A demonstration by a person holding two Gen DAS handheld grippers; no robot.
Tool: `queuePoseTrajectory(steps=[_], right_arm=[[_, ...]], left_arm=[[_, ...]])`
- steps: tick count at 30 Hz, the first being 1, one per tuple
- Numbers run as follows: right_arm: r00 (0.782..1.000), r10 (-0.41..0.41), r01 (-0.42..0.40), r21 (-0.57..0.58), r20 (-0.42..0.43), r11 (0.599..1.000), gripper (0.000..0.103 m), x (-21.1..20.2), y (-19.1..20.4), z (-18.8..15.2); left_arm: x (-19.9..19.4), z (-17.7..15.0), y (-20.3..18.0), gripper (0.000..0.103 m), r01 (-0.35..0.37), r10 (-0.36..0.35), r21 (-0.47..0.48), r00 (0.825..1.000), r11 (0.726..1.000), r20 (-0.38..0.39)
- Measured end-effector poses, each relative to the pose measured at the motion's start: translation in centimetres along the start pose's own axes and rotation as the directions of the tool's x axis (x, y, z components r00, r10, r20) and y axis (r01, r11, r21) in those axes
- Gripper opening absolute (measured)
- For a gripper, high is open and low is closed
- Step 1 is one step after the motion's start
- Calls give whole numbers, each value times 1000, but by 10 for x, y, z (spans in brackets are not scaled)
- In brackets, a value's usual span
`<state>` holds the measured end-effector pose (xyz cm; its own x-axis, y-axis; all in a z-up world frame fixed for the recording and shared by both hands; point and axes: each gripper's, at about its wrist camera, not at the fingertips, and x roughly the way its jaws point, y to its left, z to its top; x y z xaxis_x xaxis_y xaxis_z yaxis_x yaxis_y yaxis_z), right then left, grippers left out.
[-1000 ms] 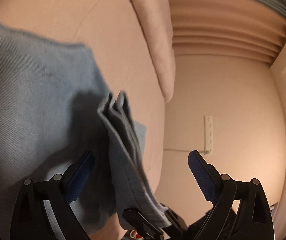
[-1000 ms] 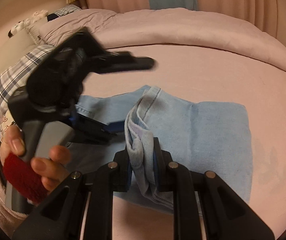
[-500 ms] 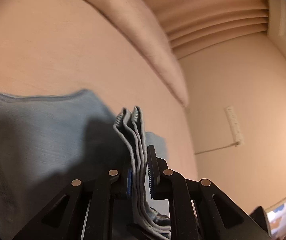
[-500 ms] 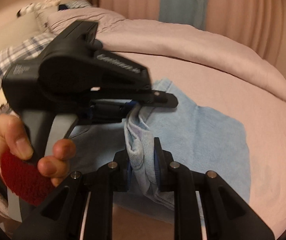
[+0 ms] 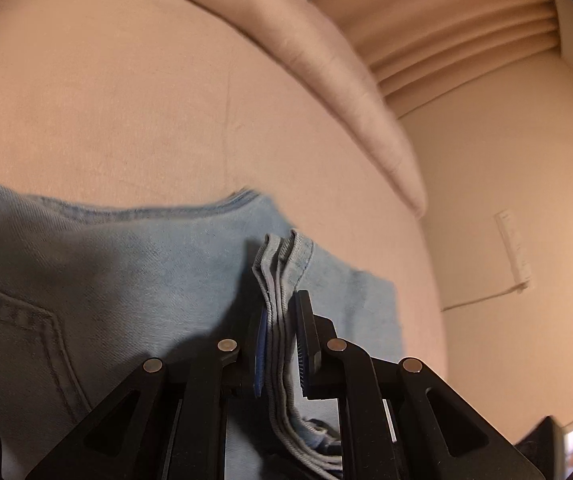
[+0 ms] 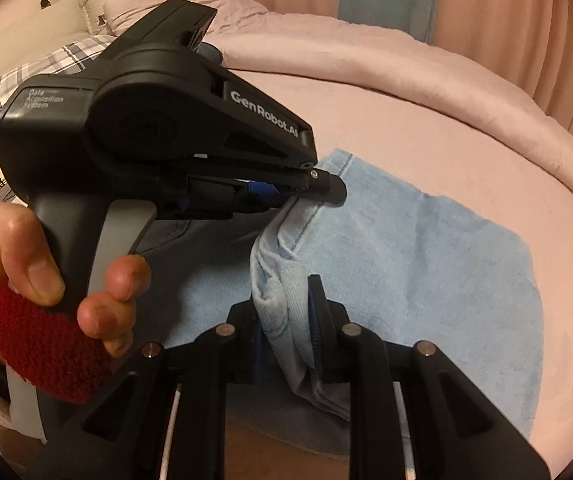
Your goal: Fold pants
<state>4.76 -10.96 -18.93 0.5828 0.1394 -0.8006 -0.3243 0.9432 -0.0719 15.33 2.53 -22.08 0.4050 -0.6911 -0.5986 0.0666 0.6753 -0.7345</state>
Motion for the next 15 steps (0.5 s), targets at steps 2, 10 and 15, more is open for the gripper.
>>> queuePoseTrajectory(steps=[2, 10, 15], right_arm=[[999, -14, 14, 5, -48, 1000, 22, 9, -1, 0], [972, 231, -217, 204, -47, 955, 55, -22, -52, -10], [992, 118, -124, 421, 40, 898, 53, -65, -154, -15]], left_arm=[[11, -1, 3, 10, -35, 35, 1, 999, 999, -35], [-50, -8, -16, 52, -185, 178, 96, 981, 978, 78], [-51, -34, -70, 52, -95, 88, 253, 995, 963, 37]])
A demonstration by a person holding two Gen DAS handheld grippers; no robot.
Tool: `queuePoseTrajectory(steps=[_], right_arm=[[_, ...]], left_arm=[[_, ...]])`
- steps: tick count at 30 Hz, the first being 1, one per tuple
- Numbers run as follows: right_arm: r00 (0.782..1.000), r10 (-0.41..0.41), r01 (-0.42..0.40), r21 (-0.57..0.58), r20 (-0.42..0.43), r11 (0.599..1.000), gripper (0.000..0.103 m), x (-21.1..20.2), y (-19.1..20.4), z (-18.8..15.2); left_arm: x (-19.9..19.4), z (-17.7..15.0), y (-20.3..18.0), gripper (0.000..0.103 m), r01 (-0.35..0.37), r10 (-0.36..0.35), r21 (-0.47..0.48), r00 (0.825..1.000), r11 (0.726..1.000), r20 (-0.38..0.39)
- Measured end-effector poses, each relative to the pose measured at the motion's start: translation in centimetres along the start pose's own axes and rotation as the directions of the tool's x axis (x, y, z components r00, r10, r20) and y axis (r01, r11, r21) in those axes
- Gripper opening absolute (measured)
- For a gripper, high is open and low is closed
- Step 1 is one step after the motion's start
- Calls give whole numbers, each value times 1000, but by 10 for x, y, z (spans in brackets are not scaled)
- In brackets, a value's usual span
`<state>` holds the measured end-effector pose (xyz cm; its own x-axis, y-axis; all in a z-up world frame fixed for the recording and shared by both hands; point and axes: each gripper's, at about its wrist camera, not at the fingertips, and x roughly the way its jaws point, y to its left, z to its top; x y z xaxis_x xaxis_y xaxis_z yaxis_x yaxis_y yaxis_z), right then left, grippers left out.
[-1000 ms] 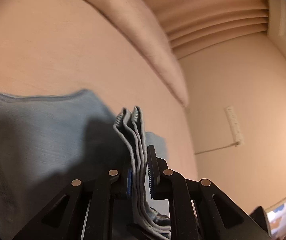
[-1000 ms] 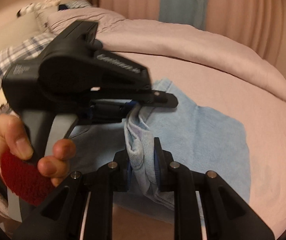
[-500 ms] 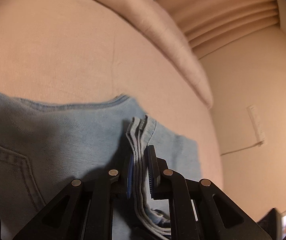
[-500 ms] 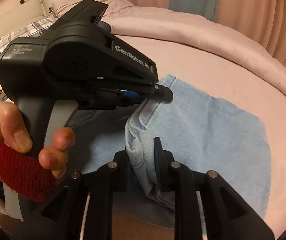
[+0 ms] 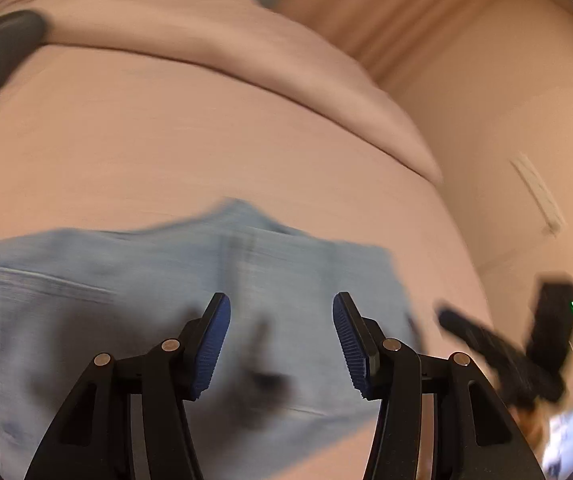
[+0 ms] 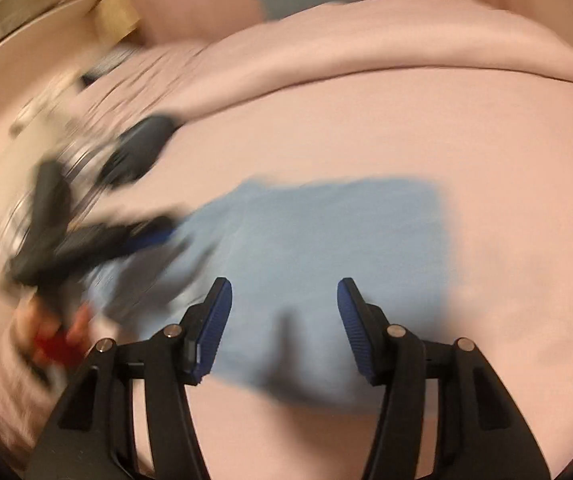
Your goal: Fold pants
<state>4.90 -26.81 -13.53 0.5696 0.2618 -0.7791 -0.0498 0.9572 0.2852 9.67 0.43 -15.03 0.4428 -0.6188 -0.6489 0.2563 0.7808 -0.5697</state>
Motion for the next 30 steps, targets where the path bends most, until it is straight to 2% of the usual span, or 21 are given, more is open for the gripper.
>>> queuePoseTrajectory(steps=[2, 4, 8, 10, 11, 13, 14, 15, 18, 19, 21, 22, 24, 26, 27, 28, 29, 30], right_arm=[[998, -56, 55, 31, 24, 998, 45, -5, -24, 16], [999, -43, 42, 46, 24, 998, 38, -1, -37, 30], [998, -55, 56, 10, -40, 998, 32, 33, -49, 48], [994, -64, 63, -9, -94, 998, 25, 54, -52, 49], [986, -100, 97, -29, -130, 995, 25, 67, -53, 47], [969, -158, 145, -78, -188, 986, 24, 89, -60, 33], [973, -151, 137, -88, -172, 987, 24, 91, -59, 29], [980, -140, 128, -91, -144, 988, 24, 87, -59, 27], [985, -103, 98, -43, -141, 994, 21, 77, -67, 27], [986, -95, 94, -12, -137, 996, 21, 74, -68, 26], [990, -105, 106, 5, -94, 994, 27, 49, -63, 23], [992, -100, 99, -6, -73, 995, 27, 40, -58, 23], [998, -50, 49, -29, -38, 998, 27, 16, -46, 14], [1000, 0, -1, -45, -23, 999, 27, -4, -31, -3], [999, 11, -13, -63, -37, 998, 27, -8, -24, -14], [998, -9, 4, -81, -60, 997, 26, -8, -17, -27], [995, -47, 37, -105, -90, 994, 25, -6, -11, -40], [992, -68, 55, -122, -108, 991, 25, -5, -9, -50]], left_arm=[[18, -8, -29, 52, 78, -75, 54, 996, 996, -56], [43, -18, -58, 52, 125, -113, 106, 987, 987, -113], [96, -46, -101, 52, 178, -142, 158, 967, 971, -213], [119, -66, -111, 52, 157, -106, 193, 963, 969, -249], [126, -79, -114, 52, 121, -66, 236, 971, 964, -229], [123, -92, -118, 52, 93, -46, 306, 987, 947, -157], [122, -92, -118, 52, 95, -47, 310, 986, 946, -159], [122, -91, -117, 52, 104, -54, 303, 984, 947, -170], [111, -81, -107, 52, 130, -74, 260, 974, 957, -214], [103, -76, -102, 52, 139, -91, 234, 974, 962, -207], [72, -68, -87, 52, 146, -124, 200, 985, 969, -121], [59, -65, -79, 52, 134, -122, 199, 990, 971, -71], [38, -59, -56, 52, 64, -66, 173, 998, 983, 7], [32, -57, -19, 52, -26, 26, 61, 1000, 998, -4], [32, -61, -2, 42, -60, 60, -2, 998, 998, -34], [26, -69, 17, 34, -31, 29, -65, 999, 997, -37], [20, -75, 24, 22, -28, 26, -80, 999, 996, -24], [15, -83, 29, 16, -28, 27, -80, 999, 996, -19]])
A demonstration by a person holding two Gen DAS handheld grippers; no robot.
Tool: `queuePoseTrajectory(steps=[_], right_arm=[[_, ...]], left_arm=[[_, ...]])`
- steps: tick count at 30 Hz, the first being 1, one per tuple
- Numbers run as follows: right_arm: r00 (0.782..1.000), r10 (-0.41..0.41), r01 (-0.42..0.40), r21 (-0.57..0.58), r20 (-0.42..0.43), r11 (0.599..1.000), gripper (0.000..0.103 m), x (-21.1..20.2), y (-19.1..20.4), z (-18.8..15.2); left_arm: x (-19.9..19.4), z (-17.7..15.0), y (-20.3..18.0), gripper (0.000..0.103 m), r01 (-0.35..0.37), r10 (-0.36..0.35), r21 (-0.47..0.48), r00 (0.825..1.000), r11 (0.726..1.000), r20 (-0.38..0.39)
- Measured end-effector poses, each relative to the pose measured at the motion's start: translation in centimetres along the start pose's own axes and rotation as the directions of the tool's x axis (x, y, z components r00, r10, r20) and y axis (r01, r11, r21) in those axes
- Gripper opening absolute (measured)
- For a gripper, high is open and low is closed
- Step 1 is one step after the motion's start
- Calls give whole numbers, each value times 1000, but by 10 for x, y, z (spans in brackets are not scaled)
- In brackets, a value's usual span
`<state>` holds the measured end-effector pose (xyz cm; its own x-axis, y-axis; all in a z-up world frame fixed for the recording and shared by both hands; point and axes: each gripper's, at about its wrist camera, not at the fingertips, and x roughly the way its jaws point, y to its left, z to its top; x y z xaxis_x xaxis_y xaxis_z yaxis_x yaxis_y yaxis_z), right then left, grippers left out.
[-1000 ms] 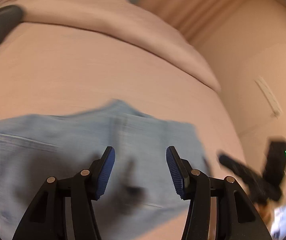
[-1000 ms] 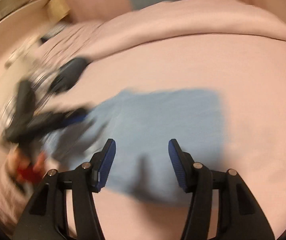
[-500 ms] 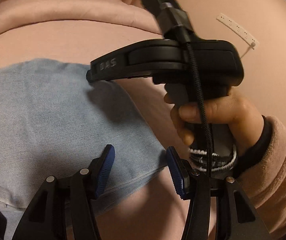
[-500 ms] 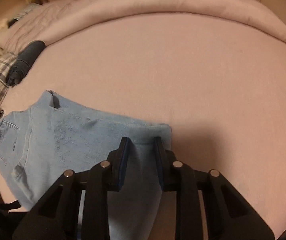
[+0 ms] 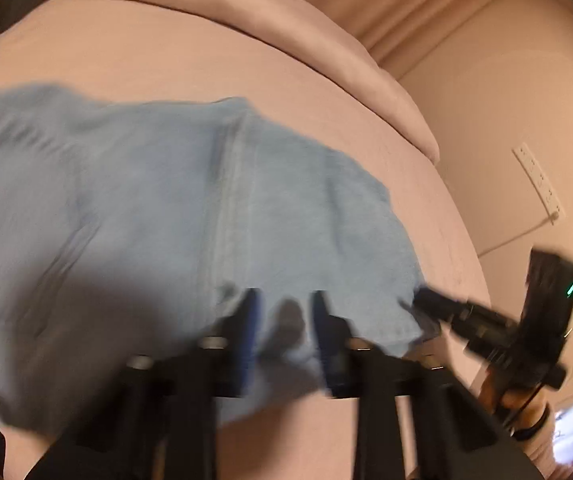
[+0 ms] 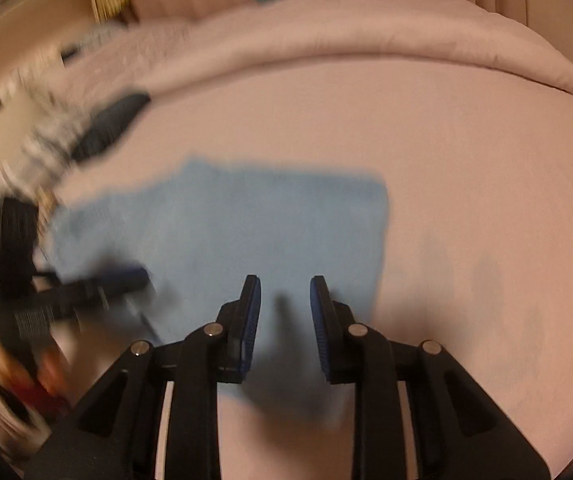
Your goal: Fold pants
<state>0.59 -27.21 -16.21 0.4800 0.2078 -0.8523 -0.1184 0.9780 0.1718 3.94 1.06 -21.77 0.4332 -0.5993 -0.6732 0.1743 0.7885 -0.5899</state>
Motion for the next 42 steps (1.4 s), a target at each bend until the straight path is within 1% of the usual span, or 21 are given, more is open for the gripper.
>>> queuePoseTrajectory(steps=[1, 2, 3, 4, 6, 7, 10, 12, 14, 15, 19, 21, 23, 24, 28, 30, 32, 34, 36, 41, 42], right_arm=[[999, -17, 16, -17, -30, 1000, 22, 4, 3, -10], [998, -29, 28, -25, -54, 999, 22, 6, 5, -25], [999, -24, 23, -25, -39, 999, 23, 4, 4, -36], [1000, -18, 17, -26, -20, 1000, 23, 2, 4, -39], [1000, -2, 2, 7, -24, 1000, 22, -3, 3, -38], [1000, 2, -1, 22, -29, 1000, 22, -1, -2, -34], [1000, 14, -13, 41, -5, 999, 26, -14, 1, -33], [1000, -1, 2, 61, -10, 998, 27, -24, 0, -39], [1000, 27, -27, 72, 3, 997, 29, -30, 4, -40], [999, 33, -34, 71, 6, 997, 32, -31, 10, -40], [996, 93, -93, 20, 20, 995, 42, -27, 39, -31], [991, 132, -132, -11, 14, 991, 47, -20, 57, -23], [987, 159, -159, -36, 4, 987, 53, -12, 75, -15], [985, 172, -172, -48, 0, 984, 57, -8, 85, -11], [971, 239, -240, -95, -23, 966, 59, 9, 125, 3], [963, 264, -268, -129, -45, 955, 59, 18, 148, 7], [958, 279, -286, -159, -65, 945, 59, 23, 166, 8], [952, 295, -305, -175, -81, 936, 59, 26, 179, 8], [949, 301, -313, -184, -90, 932, 59, 27, 187, 8], [952, 284, -302, -190, -114, 934, 59, 33, 198, 11], [953, 280, -298, -190, -115, 936, 59, 33, 199, 11]], left_arm=[[-5, -8, 3, 16, 10, -10, -2, 1000, 1000, -1], [-7, -12, 3, 16, 17, -17, -3, 1000, 1000, -1], [-9, -15, 3, 16, 20, -20, 2, 1000, 1000, -2], [-9, -17, 2, 16, 20, -20, 6, 1000, 1000, -6], [-9, -10, 4, 16, 29, -29, -12, 999, 1000, -22], [-6, 5, 3, 16, 23, -24, -22, 999, 1000, -29], [-30, -1, -3, 40, -2, 2, 18, 1000, 1000, 11], [-49, -6, -1, 63, -1, 0, 17, 999, 1000, 39], [-65, -10, 6, 75, -11, 11, -3, 997, 1000, 73], [-72, -9, 8, 80, -23, 24, -18, 995, 1000, 92], [-102, -16, 31, 86, -80, 99, -111, 979, 991, 180], [-119, -19, 45, 96, -120, 159, -174, 959, 977, 233], [-131, -23, 59, 99, -124, 187, -232, 943, 965, 276], [-135, -25, 69, 99, -109, 187, -269, 940, 957, 285], [-136, -30, 103, 99, -55, 178, -374, 937, 926, 302], [-134, -31, 122, 99, -15, 164, -426, 935, 904, 315], [-132, -30, 134, 99, 22, 147, -455, 931, 890, 333], [-131, -25, 138, 99, 36, 145, -460, 925, 887, 351], [-129, -17, 140, 99, 29, 149, -445, 921, 895, 361], [-117, 4, 148, 99, -2, 164, -431, 926, 902, 339], [-115, 7, 148, 102, -7, 165, -428, 928, 904, 335]])
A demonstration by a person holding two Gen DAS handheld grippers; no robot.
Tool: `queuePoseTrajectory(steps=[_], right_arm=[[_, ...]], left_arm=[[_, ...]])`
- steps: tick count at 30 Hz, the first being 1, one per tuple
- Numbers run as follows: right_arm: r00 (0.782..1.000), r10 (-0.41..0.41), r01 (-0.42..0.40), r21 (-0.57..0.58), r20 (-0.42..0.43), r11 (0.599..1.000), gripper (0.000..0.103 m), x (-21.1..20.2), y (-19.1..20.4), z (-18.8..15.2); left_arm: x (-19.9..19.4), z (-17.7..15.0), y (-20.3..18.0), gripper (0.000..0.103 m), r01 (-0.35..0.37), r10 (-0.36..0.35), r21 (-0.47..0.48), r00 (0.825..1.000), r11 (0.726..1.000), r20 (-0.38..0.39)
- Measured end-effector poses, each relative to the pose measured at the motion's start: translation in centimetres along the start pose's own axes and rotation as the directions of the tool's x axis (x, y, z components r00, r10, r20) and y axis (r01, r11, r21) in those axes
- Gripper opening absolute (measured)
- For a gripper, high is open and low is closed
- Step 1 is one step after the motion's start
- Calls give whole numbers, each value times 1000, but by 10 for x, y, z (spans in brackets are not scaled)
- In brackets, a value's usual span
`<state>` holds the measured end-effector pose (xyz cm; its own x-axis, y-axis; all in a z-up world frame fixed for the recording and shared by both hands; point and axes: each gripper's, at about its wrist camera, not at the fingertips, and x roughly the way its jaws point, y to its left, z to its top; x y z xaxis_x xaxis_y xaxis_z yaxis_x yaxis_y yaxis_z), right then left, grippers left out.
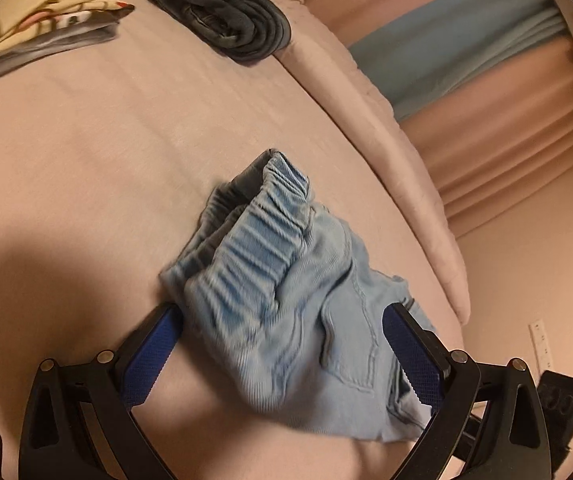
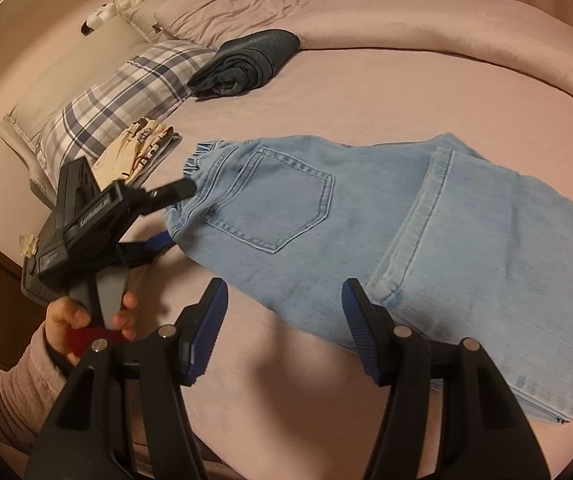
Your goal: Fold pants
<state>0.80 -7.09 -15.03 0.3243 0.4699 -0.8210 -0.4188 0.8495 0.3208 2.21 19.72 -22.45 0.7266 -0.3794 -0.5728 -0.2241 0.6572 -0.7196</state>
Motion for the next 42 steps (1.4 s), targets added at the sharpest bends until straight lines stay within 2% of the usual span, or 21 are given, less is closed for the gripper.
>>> queuePoseTrajectory(steps=[12, 13, 15, 17, 21, 25, 30, 32, 34, 36, 41, 42], right_arm=[[999, -31, 31, -2, -25, 1000, 59, 14, 10, 11], [999, -31, 31, -2, -26, 1000, 59, 15, 11, 11], [999, -28, 28, 2, -28, 1000, 59, 16, 11, 13], [999, -34, 34, 4, -29, 999, 59, 18, 12, 14], [998, -41, 41, 4, -41, 999, 59, 24, 11, 14], [998, -49, 50, 19, -42, 999, 59, 27, 8, 14], [995, -101, 102, 33, -16, 994, 58, 23, -3, 13], [992, -129, 129, 48, -2, 990, 49, 21, -10, 12], [985, -175, 174, 70, 6, 982, 32, 18, -21, 12], [979, -203, 201, 100, 9, 974, 26, 17, -31, 12], [972, -226, 231, 119, -60, 966, 24, 41, -50, 1], [972, -229, 233, 110, -45, 966, 25, 43, -51, -1]], left_arm=[[15, 8, -6, 99, -15, 16, 75, 1000, 997, -7], [15, 9, -6, 96, -19, 20, 81, 1000, 997, -7], [14, 11, -1, 68, -39, 39, 79, 999, 996, -4], [13, 14, 7, 64, -19, 20, 57, 1000, 998, -14], [11, 13, 5, 57, -11, 12, 81, 1000, 997, -14], [9, 15, 10, 48, 60, -59, 29, 998, 998, -24], [3, 10, 4, 43, 51, -51, 28, 999, 998, 4], [0, 9, -1, 43, 53, -53, 37, 998, 998, 20], [-3, 10, -6, 42, 60, -61, 43, 998, 997, 27], [-7, 11, -13, 41, 61, -63, 61, 997, 996, 35], [-17, 10, -46, 39, 66, -76, 148, 995, 987, 60], [-19, 9, -53, 38, 65, -77, 171, 995, 983, 63]])
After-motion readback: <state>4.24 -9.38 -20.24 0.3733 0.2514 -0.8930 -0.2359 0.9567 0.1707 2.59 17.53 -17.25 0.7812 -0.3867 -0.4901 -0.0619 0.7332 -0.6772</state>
